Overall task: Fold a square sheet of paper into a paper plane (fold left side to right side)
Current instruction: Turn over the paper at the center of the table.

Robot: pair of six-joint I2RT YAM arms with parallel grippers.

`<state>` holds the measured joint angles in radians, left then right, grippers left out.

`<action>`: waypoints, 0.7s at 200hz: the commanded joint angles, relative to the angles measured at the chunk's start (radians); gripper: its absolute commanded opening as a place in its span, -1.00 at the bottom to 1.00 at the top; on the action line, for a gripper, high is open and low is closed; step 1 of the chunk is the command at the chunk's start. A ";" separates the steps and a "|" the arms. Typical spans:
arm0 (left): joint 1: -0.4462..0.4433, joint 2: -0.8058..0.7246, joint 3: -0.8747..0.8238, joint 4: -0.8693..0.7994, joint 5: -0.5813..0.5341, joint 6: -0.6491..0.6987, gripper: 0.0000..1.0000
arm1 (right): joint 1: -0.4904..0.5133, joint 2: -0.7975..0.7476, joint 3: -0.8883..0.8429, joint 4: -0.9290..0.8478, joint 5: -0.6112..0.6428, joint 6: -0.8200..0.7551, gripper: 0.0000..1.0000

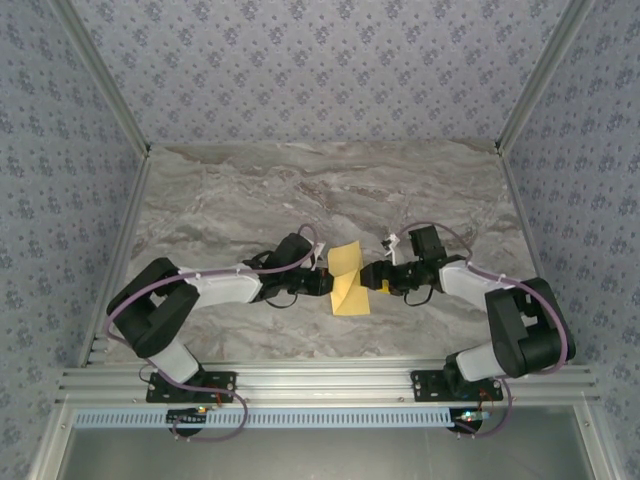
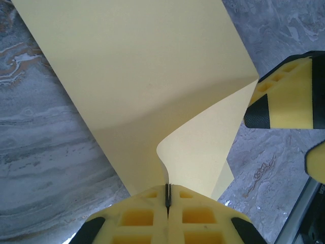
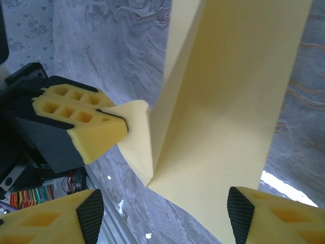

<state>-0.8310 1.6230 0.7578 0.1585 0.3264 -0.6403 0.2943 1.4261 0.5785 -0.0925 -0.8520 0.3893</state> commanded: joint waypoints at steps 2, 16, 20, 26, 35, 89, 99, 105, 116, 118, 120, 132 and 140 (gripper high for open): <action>0.006 -0.027 -0.006 0.006 -0.007 0.009 -0.93 | 0.022 0.026 0.019 0.055 -0.030 0.043 0.41; 0.005 -0.028 -0.005 0.004 -0.007 0.011 -0.93 | 0.033 0.046 0.031 0.059 -0.018 0.048 0.41; 0.006 -0.027 -0.005 0.003 -0.007 0.012 -0.93 | 0.035 0.052 0.036 0.056 -0.012 0.046 0.41; 0.005 -0.028 -0.005 0.002 -0.007 0.013 -0.93 | 0.040 0.064 0.045 0.055 -0.005 0.049 0.41; 0.005 -0.028 -0.005 0.001 -0.007 0.013 -0.93 | 0.047 0.085 0.056 0.059 -0.002 0.054 0.39; 0.005 -0.032 -0.004 0.000 -0.010 0.014 -0.91 | 0.085 0.197 0.145 0.057 0.018 0.066 -0.03; 0.005 -0.045 -0.005 0.000 -0.010 0.010 -0.85 | 0.085 0.199 0.150 0.055 0.023 0.068 -0.20; 0.005 -0.054 -0.008 -0.001 -0.014 0.009 -0.78 | 0.085 0.196 0.149 0.053 0.023 0.067 -0.29; 0.006 -0.078 -0.013 -0.013 -0.027 0.008 -0.63 | 0.083 0.183 0.150 0.042 0.027 0.059 -0.51; 0.007 -0.084 -0.015 -0.014 -0.029 0.008 -0.61 | 0.083 0.179 0.150 0.039 0.029 0.057 -0.54; 0.008 -0.088 -0.015 -0.015 -0.031 0.007 -0.59 | 0.084 0.174 0.150 0.035 0.030 0.055 -0.57; 0.014 -0.129 -0.028 -0.023 -0.038 0.003 -0.46 | 0.077 0.148 0.151 0.013 0.034 0.039 -0.76; 0.023 -0.160 -0.038 -0.025 -0.041 -0.004 -0.36 | 0.071 0.128 0.151 -0.003 0.034 0.031 -0.86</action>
<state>-0.8272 1.5627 0.7403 0.1463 0.3096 -0.6418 0.3756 1.6093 0.7097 -0.0399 -0.8261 0.4488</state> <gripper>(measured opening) 0.262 0.125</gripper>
